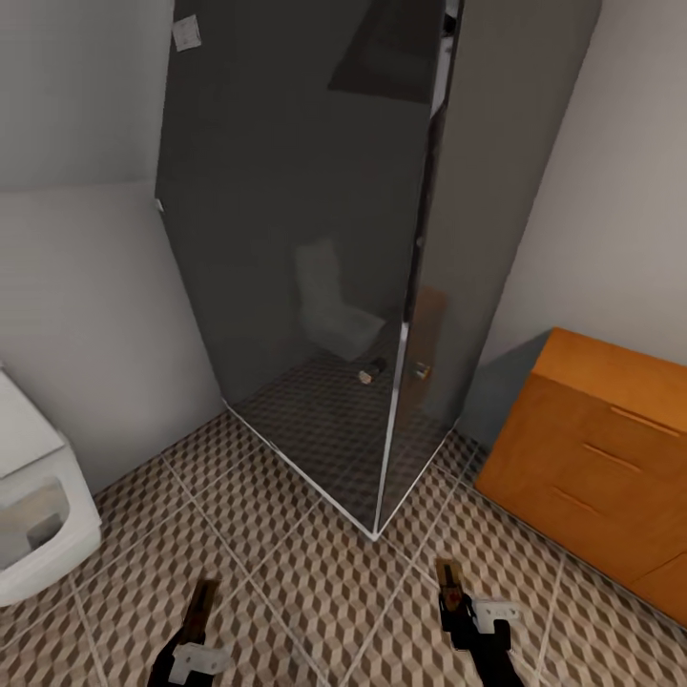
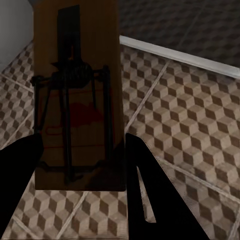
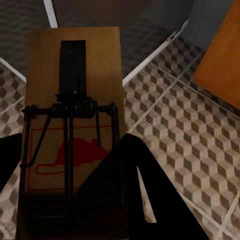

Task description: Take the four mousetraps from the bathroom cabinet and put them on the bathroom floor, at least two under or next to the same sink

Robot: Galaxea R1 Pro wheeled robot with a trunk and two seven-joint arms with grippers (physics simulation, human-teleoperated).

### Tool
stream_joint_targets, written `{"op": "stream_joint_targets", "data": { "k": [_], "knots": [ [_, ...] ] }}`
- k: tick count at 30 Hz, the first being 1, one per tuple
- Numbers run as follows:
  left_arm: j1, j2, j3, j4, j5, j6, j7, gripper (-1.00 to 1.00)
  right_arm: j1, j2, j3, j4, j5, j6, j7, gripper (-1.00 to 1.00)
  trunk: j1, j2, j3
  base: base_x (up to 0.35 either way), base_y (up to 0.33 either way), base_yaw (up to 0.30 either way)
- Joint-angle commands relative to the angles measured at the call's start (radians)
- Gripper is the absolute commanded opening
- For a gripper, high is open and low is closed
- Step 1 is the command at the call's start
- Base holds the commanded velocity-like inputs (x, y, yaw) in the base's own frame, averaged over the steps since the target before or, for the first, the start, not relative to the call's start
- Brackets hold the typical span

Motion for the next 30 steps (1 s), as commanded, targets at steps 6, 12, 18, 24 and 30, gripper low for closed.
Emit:
{"op": "stream_joint_targets", "data": {
  "k": [6, 12, 18, 24, 30],
  "knots": [
    [-0.002, -0.007, -0.008, 0.003, 0.003, -0.004, 0.004, -1.00, 0.000, 0.001, 0.009, 0.000, -0.007, -0.002, -0.003, -1.00, 0.001, -0.002, 0.001, 0.000, 0.000, 0.271],
    [-0.002, -0.010, -0.008, 0.003, 0.003, -0.004, 0.004, -1.00, 0.000, 0.001, 0.009, 0.000, -0.006, -0.002, -0.003, -1.00, 0.001, -0.002, 0.004, 0.000, 0.000, 0.271],
    [-0.001, -0.011, -0.008, 0.003, 0.003, -0.004, 0.004, -1.00, 0.000, 0.001, 0.009, 0.000, -0.007, -0.002, -0.003, -1.00, 0.001, -0.002, 0.006, 0.000, 0.000, 0.271],
    [-0.001, -0.011, -0.008, 0.003, 0.003, -0.004, 0.004, -1.00, 0.000, 0.000, 0.009, 0.000, -0.006, -0.002, -0.003, -1.00, 0.001, -0.002, 0.007, 0.000, 0.000, 0.271],
    [-0.002, -0.012, -0.008, 0.003, 0.003, -0.004, 0.004, -1.00, 0.000, -0.001, 0.009, 0.000, -0.007, -0.002, -0.003, -1.00, 0.001, -0.002, 0.007, 0.000, 0.000, 0.271]
  ]
}}
